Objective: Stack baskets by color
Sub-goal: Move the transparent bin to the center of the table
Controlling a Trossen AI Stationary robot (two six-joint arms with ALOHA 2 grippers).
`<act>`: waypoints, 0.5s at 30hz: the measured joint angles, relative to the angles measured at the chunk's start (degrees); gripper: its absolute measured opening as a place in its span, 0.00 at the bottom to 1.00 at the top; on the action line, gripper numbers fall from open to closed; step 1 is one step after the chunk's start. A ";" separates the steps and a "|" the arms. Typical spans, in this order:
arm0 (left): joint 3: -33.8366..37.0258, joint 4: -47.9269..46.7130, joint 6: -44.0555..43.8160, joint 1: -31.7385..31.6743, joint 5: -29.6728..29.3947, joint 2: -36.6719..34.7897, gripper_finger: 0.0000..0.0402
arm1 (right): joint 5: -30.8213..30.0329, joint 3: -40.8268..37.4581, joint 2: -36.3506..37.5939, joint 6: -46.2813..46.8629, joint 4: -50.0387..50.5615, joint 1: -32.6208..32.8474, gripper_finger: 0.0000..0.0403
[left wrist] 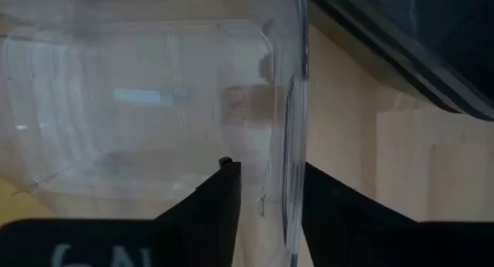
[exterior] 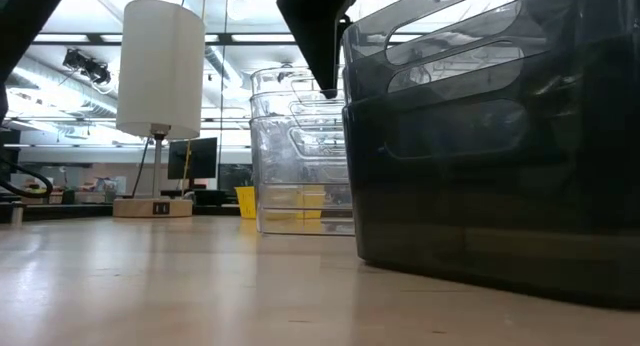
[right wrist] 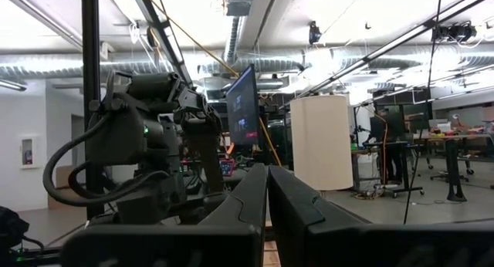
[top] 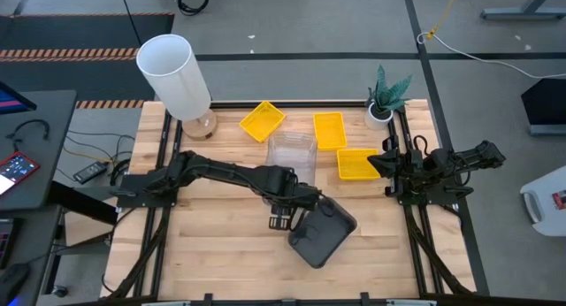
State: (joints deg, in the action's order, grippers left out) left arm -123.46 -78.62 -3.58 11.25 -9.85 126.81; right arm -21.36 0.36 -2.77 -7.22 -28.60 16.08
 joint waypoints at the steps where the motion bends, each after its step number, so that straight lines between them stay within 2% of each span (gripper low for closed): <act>1: 0.02 0.15 0.15 0.22 -0.08 0.02 0.30 | 0.02 0.01 0.01 0.00 0.00 0.02 0.06; 8: 0.11 0.52 1.41 0.29 -0.39 0.17 0.26 | 0.02 0.00 0.01 0.00 0.00 0.02 0.06; 13: 0.11 0.50 0.90 0.37 0.15 0.17 0.07 | 0.01 0.00 0.01 0.00 0.00 0.00 0.06; 15: 0.11 0.21 0.50 0.78 -0.04 0.17 0.03 | 0.02 0.01 0.01 0.00 0.00 0.01 0.06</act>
State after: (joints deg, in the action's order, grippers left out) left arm -123.35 -78.41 -3.09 12.02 -9.89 126.98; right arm -21.34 0.37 -2.76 -7.22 -28.60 16.09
